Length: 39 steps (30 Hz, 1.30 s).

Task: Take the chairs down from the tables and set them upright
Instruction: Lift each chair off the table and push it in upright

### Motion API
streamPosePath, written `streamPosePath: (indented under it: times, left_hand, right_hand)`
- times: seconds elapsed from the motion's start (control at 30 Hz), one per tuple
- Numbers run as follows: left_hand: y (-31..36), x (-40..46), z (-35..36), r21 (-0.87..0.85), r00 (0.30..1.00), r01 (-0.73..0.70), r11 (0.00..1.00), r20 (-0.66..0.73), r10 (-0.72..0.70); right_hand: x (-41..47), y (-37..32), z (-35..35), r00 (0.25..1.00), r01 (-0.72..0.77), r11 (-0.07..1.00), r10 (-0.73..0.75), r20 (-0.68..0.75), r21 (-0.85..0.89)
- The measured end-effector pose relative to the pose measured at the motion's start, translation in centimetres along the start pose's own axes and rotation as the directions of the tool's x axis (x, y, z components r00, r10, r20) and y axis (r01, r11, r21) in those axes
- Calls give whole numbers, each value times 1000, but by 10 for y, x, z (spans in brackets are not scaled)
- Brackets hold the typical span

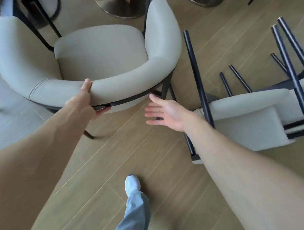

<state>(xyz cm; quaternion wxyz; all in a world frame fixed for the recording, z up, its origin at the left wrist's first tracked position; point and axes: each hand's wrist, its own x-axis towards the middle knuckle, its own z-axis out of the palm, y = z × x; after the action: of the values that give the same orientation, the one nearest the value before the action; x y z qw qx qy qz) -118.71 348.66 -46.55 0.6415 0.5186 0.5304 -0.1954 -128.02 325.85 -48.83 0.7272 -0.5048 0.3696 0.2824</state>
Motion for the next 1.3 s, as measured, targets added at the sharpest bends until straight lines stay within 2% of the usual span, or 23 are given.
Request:
streamPosePath:
  times: [0.07,0.17,0.23,0.3,0.4,0.47,0.57,0.63,0.77,0.83,0.93,1.03,1.13,1.3]
  left_hand:
    - [-11,-2,-9,-21,996,-80,997,26,81]
    - [-55,-12,-24,41,981,-195,980,11,194]
    - [-103,-31,-22,167,982,-182,969,80,170]
    - [-158,-61,-4,331,970,-181,926,218,111]
    - [-237,-123,36,547,905,-251,799,426,-7]
    - [-285,-165,57,650,847,-352,673,527,-66]
    - [-340,-214,81,718,769,-568,403,637,-54]
    - [-369,-228,96,709,751,-614,346,660,-19]
    - [-419,-228,118,722,804,-543,428,595,16]
    - [-445,-215,126,742,835,-481,468,550,-13]
    - [-485,-184,142,763,897,-301,572,430,-102]
    - [-526,-153,176,662,940,-68,746,294,-175]
    - [-573,-135,232,480,942,109,871,228,-244]
    - [-645,-111,318,363,870,242,900,330,-367]
  right_hand:
    - [-20,35,-57,1000,-14,992,15,-8,128]
    - [-56,80,-131,987,20,950,30,-157,311]
    - [-78,100,-166,970,67,933,22,-241,355]
    - [-102,114,-190,958,120,922,-10,-288,368]
    - [-141,128,-220,948,172,919,-58,-312,353]
    - [-173,139,-244,938,189,937,-84,-336,293]
    - [-219,161,-288,925,175,965,-94,-368,194]
    - [-242,176,-323,920,146,981,-88,-383,125]
    - [-260,195,-389,879,72,995,-33,-476,65]
    - [-253,198,-413,860,28,999,-9,-510,31]
    - [-223,197,-437,869,-24,999,7,-496,-27]
    - [-175,196,-460,892,-80,993,31,-452,-89]
    - [-115,196,-480,913,-105,987,47,-406,-121]
    - [-38,216,-530,888,-157,983,100,-448,-93]
